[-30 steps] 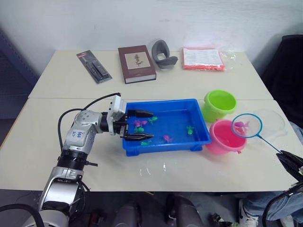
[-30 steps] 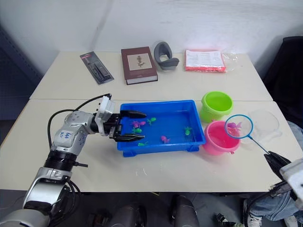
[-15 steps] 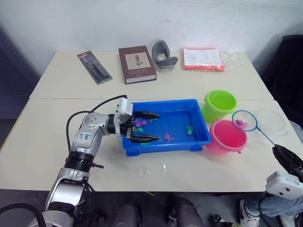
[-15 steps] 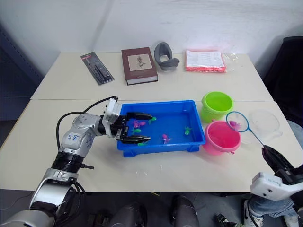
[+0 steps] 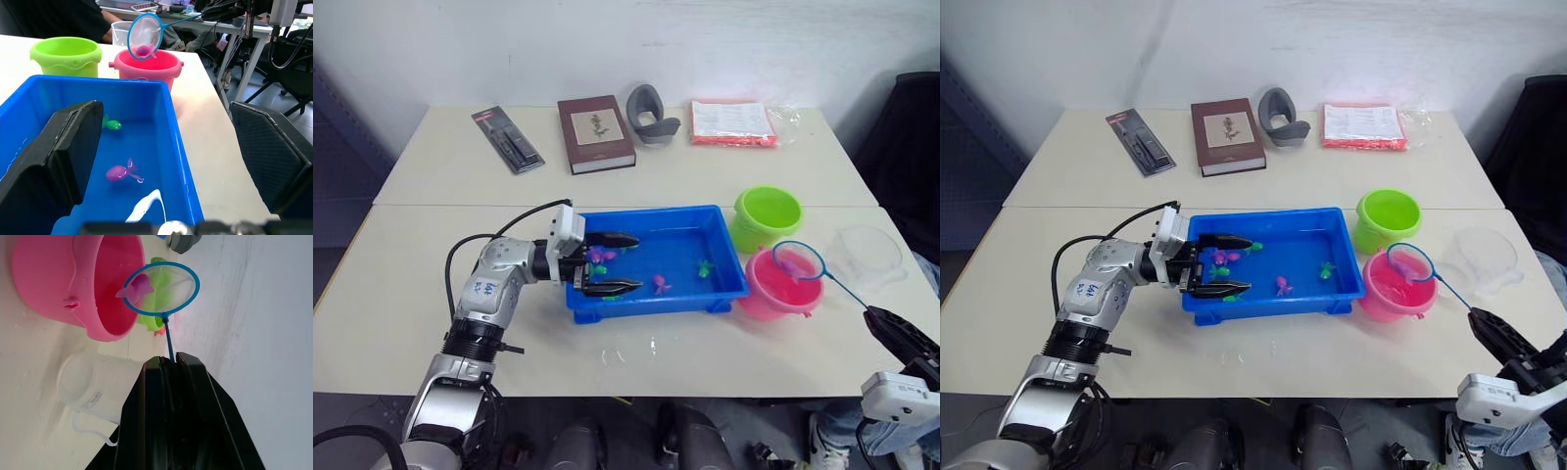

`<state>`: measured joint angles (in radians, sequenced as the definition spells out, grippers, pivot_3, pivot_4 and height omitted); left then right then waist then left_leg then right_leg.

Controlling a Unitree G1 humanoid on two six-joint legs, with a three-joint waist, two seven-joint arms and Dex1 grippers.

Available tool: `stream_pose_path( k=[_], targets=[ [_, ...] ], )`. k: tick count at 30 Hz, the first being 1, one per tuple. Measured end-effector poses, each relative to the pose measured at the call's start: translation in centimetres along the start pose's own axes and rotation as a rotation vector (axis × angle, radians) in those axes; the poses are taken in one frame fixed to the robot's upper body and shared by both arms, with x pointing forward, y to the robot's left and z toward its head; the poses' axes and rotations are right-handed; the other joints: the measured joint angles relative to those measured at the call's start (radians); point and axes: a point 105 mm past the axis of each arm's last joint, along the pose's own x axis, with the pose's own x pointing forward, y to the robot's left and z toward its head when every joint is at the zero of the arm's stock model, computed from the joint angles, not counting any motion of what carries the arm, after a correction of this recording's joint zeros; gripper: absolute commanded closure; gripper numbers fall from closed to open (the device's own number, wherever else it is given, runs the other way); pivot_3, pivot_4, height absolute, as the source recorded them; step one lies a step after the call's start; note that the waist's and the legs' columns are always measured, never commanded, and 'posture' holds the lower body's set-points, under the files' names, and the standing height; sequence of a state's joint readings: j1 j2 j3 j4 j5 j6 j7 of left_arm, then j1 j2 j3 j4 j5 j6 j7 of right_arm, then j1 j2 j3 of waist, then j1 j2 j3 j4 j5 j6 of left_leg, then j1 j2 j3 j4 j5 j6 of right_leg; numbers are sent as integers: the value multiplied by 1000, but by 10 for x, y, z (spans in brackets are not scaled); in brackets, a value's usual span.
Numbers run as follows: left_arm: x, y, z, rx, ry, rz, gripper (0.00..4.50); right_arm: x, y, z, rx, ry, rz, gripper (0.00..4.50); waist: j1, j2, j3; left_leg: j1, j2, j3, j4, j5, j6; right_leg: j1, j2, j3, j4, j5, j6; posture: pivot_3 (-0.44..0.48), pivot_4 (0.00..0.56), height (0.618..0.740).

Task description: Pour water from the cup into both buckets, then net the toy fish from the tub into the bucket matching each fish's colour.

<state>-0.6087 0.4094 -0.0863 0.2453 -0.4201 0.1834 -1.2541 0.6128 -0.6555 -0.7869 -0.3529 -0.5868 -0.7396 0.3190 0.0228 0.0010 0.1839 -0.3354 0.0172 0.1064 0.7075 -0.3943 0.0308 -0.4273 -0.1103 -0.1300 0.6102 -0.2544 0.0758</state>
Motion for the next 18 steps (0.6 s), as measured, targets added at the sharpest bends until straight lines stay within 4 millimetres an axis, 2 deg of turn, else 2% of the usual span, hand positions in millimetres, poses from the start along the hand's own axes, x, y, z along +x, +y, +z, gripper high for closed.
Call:
stream_pose_path(
  k=[9,12,14,18],
  targets=[
    [-4,1,1,3,8,10,59,-4,8,6,-2,-35,32,4500,-3,0,0,0,0,0,0,0,0,0,0,0,0,0,0,0,150,740],
    [-4,1,1,3,10,12,59,-6,6,-8,10,30,11,4500,-1,0,0,0,0,0,0,0,0,0,-1,0,0,0,0,0,150,740],
    [-6,2,1,5,18,16,59,-6,6,-8,22,35,5,4500,-1,0,0,0,0,0,0,0,0,0,0,0,0,0,0,0,150,740],
    [-9,3,1,7,25,27,59,2,-14,4,154,-5,-81,4500,-3,0,0,0,1,0,0,0,0,0,-1,0,0,0,-1,0,150,740]
  ],
)
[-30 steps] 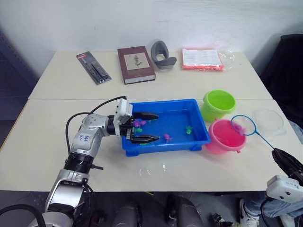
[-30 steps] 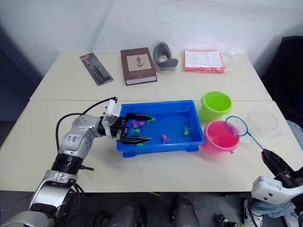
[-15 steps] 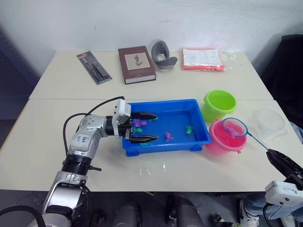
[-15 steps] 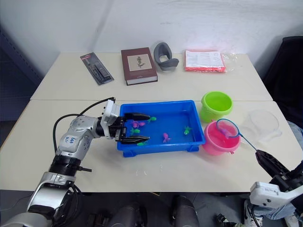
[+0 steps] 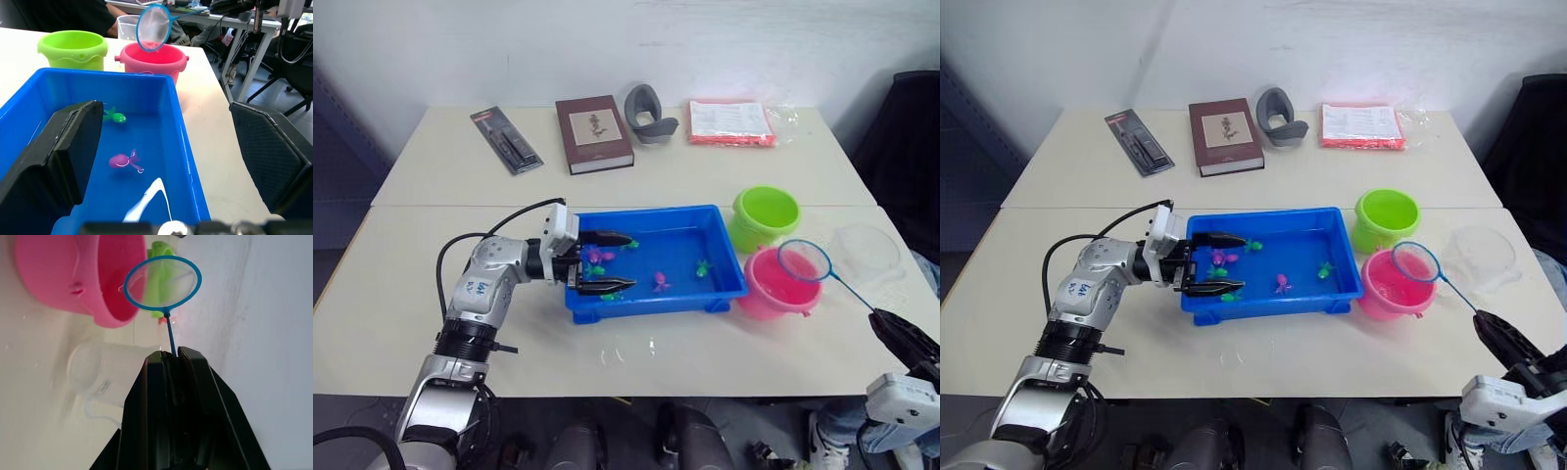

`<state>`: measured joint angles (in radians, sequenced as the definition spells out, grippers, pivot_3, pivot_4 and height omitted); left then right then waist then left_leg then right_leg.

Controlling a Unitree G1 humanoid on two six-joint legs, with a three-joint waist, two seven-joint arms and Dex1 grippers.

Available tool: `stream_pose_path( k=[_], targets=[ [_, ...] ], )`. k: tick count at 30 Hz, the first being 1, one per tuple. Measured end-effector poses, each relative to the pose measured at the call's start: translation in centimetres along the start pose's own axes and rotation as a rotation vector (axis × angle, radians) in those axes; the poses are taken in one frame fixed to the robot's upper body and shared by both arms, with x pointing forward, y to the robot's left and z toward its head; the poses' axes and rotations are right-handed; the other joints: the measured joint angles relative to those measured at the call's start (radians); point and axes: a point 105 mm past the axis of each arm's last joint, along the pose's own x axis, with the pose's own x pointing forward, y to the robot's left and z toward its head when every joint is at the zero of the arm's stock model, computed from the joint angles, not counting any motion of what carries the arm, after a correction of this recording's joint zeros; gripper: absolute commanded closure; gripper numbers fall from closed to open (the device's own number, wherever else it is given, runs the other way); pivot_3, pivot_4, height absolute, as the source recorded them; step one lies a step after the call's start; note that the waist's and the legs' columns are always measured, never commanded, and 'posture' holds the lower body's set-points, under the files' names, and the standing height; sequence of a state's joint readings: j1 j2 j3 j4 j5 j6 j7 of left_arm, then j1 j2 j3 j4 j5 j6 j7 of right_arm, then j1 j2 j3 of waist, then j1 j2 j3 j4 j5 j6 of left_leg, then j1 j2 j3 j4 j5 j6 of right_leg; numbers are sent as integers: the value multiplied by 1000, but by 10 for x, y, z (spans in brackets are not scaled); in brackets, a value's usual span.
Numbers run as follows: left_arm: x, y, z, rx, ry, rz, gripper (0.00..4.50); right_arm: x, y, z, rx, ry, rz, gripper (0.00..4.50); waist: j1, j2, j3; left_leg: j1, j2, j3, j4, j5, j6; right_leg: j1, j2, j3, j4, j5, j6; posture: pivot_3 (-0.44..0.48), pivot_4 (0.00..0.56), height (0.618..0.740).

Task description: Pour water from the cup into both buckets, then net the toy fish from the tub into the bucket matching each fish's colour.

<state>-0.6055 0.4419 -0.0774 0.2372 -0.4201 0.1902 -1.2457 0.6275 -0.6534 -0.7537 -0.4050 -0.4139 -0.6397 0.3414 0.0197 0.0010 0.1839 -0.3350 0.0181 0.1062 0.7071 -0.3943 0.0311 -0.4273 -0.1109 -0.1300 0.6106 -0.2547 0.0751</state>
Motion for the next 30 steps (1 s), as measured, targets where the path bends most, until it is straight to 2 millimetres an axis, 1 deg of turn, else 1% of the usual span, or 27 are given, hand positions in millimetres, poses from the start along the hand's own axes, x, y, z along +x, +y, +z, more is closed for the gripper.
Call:
stream_pose_path(
  k=[1,2,3,5,6,7,8,9,12,16,18,19,21,23,27,30],
  targets=[
    [-1,0,0,1,3,3,59,4,-6,3,49,-12,-18,4500,-2,0,0,0,0,0,0,0,0,0,0,0,0,0,0,0,150,740],
    [-5,0,-1,0,15,12,59,12,-12,7,134,-37,-12,4500,-9,0,0,0,0,0,0,0,0,0,-2,1,0,0,0,0,150,740],
    [-9,1,-2,1,22,20,59,18,-19,12,175,-66,0,4500,-13,0,0,0,0,0,0,0,1,0,-3,0,0,0,0,0,150,740],
    [-22,3,-4,-1,44,53,59,37,-36,24,301,-138,23,4500,-22,0,0,0,2,0,0,0,1,0,-3,-1,0,0,0,0,150,740],
    [-29,4,-5,0,56,68,59,50,-45,33,356,-183,50,4500,-24,0,0,1,3,-1,0,0,1,0,-3,-1,0,0,-1,0,150,740],
    [-33,5,-5,3,64,78,59,58,-49,39,394,-212,87,4500,-23,0,0,0,3,-1,0,0,1,0,-3,-2,0,0,-2,0,150,740],
    [-38,6,-5,9,71,91,59,70,-51,47,441,-241,166,4500,-23,0,0,0,3,-1,0,0,1,-1,-3,-2,1,-1,-2,0,150,740],
    [-42,6,-3,18,77,99,59,76,-49,53,470,-247,236,4500,-20,0,0,0,3,-2,0,0,1,-1,-3,-3,0,-1,-3,0,150,740],
    [-55,7,-4,20,95,134,59,86,-32,63,536,-246,435,4500,3,-1,0,-3,3,-5,-1,-1,0,-1,-3,-6,1,-2,-4,0,150,740],
    [-73,2,-9,11,132,175,59,110,-26,79,556,-288,537,4500,1,-1,1,-4,0,-4,0,-1,2,-1,-3,-7,0,0,-1,0,150,740],
    [-80,-3,-12,7,143,190,59,119,-15,80,526,-271,599,4500,0,-1,1,-5,-1,-4,0,-2,3,-1,-4,-7,-1,0,0,0,150,740],
    [-82,-5,-14,3,148,199,59,124,-9,79,495,-256,621,4500,0,-1,1,-5,-1,-4,0,-2,3,-1,-4,-8,-1,1,0,0,150,740],
    [-87,-8,-15,2,158,217,59,134,-4,73,452,-219,630,4500,3,-1,1,-6,-1,-4,0,-2,3,-1,-4,-8,-1,1,0,0,150,740],
    [-91,-10,-15,5,160,235,59,142,-5,69,415,-201,621,4500,4,-1,1,-6,-1,-4,0,-1,3,-1,-4,-9,-1,1,0,0,150,740],
    [-94,-17,-14,14,169,246,59,152,-5,69,366,-201,628,4500,-1,-1,1,-6,0,-3,0,-1,2,-1,-3,-8,-1,1,0,0,150,740],
    [-98,-20,-17,-2,176,263,59,156,6,73,363,-209,675,4500,-3,-1,1,-6,0,-3,0,-1,2,-1,-3,-8,-1,1,0,0,150,740]
  ],
)
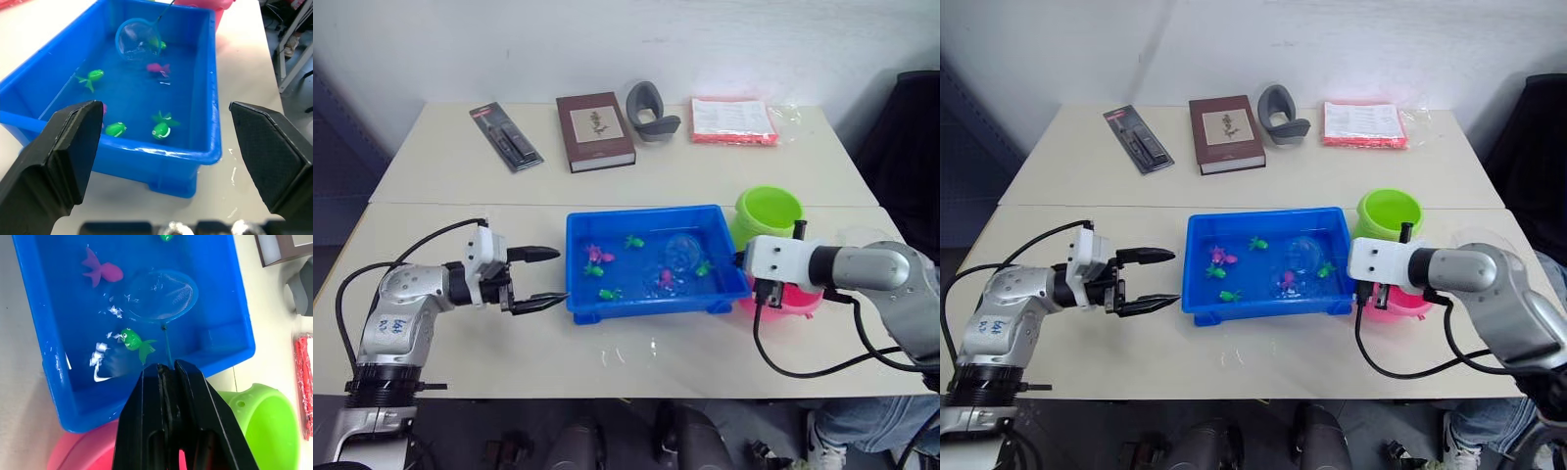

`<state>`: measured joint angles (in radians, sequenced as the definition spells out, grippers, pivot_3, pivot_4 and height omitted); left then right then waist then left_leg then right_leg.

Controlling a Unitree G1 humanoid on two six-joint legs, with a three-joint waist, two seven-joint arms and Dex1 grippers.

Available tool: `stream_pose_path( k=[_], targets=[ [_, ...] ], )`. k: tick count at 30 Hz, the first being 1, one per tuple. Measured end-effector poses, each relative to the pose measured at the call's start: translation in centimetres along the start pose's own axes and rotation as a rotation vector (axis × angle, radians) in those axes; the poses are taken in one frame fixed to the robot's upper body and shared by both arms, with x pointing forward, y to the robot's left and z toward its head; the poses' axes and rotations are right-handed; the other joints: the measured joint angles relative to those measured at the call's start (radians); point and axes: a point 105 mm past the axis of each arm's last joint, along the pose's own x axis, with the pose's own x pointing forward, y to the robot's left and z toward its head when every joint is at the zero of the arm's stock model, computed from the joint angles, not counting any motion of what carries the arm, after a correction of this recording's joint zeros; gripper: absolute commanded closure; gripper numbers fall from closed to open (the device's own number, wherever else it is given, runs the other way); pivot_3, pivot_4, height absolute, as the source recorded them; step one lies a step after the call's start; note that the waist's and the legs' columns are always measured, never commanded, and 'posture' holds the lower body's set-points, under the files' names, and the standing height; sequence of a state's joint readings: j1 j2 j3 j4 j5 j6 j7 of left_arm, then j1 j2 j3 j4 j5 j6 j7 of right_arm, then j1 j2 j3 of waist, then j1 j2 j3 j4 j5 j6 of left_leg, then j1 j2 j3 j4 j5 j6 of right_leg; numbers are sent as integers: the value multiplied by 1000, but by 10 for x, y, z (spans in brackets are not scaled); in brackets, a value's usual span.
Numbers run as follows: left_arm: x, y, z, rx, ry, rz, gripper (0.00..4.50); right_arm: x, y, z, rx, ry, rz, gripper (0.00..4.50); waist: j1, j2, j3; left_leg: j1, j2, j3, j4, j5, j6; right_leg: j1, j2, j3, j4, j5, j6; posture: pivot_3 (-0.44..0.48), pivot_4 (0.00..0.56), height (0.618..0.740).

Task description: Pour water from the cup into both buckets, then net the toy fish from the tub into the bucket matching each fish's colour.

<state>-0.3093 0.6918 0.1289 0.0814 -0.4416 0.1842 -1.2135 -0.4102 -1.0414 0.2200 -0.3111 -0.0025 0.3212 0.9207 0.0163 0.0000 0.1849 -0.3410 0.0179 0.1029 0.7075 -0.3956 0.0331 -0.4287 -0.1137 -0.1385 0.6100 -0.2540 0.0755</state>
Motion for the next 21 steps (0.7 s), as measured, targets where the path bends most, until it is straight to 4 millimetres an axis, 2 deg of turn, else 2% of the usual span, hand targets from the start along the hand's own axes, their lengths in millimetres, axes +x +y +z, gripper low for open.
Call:
stream_pose_path(
  k=[5,10,15,19,21],
  targets=[
    [-9,2,1,5,24,21,59,6,11,5,45,-31,87,4500,1,0,0,0,0,0,0,0,0,0,0,0,0,0,0,0,150,740],
    [-9,0,3,14,25,19,59,9,19,15,246,-98,143,4500,1,0,0,0,0,-1,0,0,0,0,0,0,0,0,0,0,150,740],
    [-8,0,3,11,24,19,59,-14,6,10,480,-160,69,4500,7,0,0,-1,0,-2,0,0,0,0,0,-1,0,0,0,0,150,740],
    [-5,0,5,9,20,1,59,-36,20,-6,588,-178,29,4500,10,0,0,-3,-2,-4,0,0,0,0,0,-4,-2,0,0,0,150,740],
    [-1,1,9,13,11,-16,59,-47,21,-6,613,-228,-23,4500,9,0,0,-3,-2,-4,0,0,0,0,0,-3,-1,0,1,0,150,740]
  ],
)
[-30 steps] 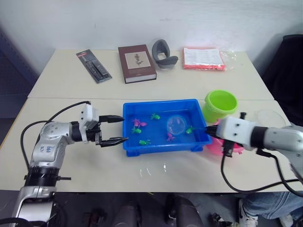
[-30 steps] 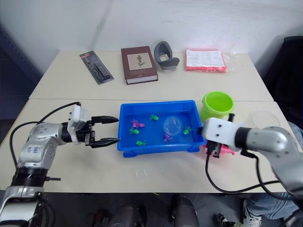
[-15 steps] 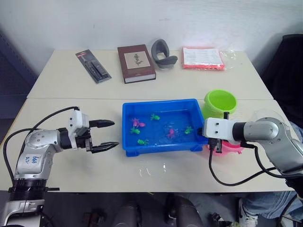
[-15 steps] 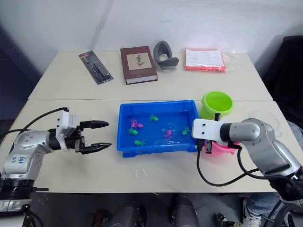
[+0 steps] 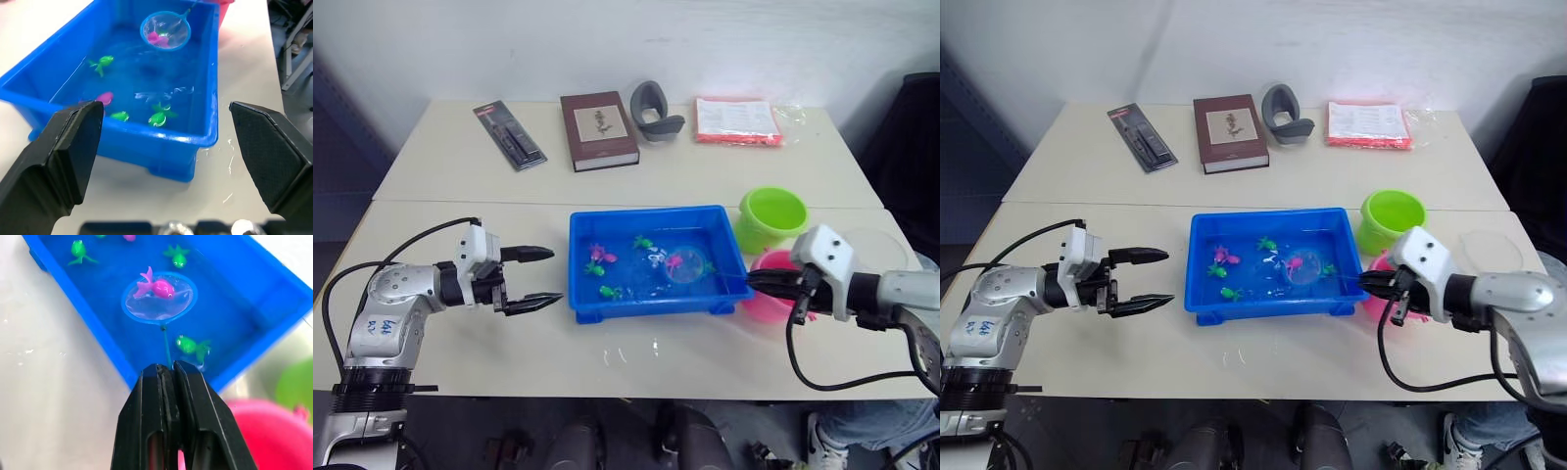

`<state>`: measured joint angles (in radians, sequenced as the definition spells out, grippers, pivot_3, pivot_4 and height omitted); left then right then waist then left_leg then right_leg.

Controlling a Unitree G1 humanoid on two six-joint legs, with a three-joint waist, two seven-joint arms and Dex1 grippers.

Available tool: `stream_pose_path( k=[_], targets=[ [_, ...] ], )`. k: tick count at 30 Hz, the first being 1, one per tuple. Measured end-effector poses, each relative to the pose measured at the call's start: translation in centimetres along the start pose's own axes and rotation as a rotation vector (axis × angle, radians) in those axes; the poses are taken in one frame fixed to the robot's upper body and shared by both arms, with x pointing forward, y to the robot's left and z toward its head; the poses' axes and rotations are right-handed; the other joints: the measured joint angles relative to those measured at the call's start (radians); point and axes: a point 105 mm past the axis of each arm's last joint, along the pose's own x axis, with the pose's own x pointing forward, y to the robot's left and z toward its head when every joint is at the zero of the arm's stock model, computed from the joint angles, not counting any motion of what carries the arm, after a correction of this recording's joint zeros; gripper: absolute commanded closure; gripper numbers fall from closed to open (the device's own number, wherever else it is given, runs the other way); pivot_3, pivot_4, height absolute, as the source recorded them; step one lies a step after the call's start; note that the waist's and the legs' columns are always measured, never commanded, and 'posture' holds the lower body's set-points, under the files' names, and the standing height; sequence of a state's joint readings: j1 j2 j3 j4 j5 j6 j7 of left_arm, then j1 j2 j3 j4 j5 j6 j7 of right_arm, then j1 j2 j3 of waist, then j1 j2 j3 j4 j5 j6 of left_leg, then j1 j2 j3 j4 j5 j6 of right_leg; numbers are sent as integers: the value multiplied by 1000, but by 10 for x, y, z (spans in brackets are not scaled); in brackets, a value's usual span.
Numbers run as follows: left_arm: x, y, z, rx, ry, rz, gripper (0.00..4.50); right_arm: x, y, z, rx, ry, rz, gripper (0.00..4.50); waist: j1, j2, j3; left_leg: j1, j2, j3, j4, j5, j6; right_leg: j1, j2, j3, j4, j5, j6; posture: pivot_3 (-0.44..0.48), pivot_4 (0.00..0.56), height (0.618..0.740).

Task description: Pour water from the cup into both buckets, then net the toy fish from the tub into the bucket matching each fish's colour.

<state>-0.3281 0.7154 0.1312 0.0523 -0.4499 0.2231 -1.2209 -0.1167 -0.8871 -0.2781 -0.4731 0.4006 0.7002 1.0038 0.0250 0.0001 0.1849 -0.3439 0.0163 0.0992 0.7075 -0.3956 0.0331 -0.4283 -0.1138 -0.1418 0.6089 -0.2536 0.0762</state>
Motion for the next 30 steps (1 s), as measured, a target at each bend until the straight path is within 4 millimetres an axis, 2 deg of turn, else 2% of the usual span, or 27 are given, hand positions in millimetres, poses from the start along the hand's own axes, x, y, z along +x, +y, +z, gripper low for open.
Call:
stream_pose_path(
  k=[2,7,12,14,19,25,27,30],
  targets=[
    [6,0,7,11,-20,-24,59,-14,0,-1,1,-57,-53,4500,0,0,0,1,0,0,0,0,0,1,1,0,0,0,0,0,150,740],
    [25,-4,15,5,-58,-96,59,-56,6,-28,42,-100,-198,4500,2,0,0,2,-1,1,0,0,0,1,2,2,0,1,1,0,150,740],
    [48,-9,27,20,-98,-189,59,-94,20,-39,71,-143,-328,4500,0,0,0,5,-1,4,-1,0,0,2,3,7,1,1,2,0,150,740],
    [52,-11,29,20,-106,-205,59,-103,24,-43,79,-141,-365,4500,-3,0,0,7,0,5,-2,0,0,2,4,9,1,1,2,0,150,740],
    [61,-15,32,15,-132,-236,59,-118,30,-54,4,-91,-469,4500,-4,1,-1,10,0,8,-6,0,0,2,4,12,1,1,2,0,150,740],
    [75,-22,31,-10,-171,-266,59,-126,19,-68,-201,20,-629,4500,-3,1,-1,10,-1,9,-5,0,0,2,4,13,1,1,2,0,150,740],
    [77,-23,31,-14,-174,-270,59,-124,18,-72,-308,71,-646,4500,-4,1,-1,10,-1,9,-6,0,0,1,4,13,1,1,2,0,150,740],
    [79,-23,31,-15,-180,-267,59,-119,19,-77,-599,189,-611,4500,-5,1,-1,10,-1,10,-6,1,0,1,4,15,0,1,2,0,150,740]
  ],
)
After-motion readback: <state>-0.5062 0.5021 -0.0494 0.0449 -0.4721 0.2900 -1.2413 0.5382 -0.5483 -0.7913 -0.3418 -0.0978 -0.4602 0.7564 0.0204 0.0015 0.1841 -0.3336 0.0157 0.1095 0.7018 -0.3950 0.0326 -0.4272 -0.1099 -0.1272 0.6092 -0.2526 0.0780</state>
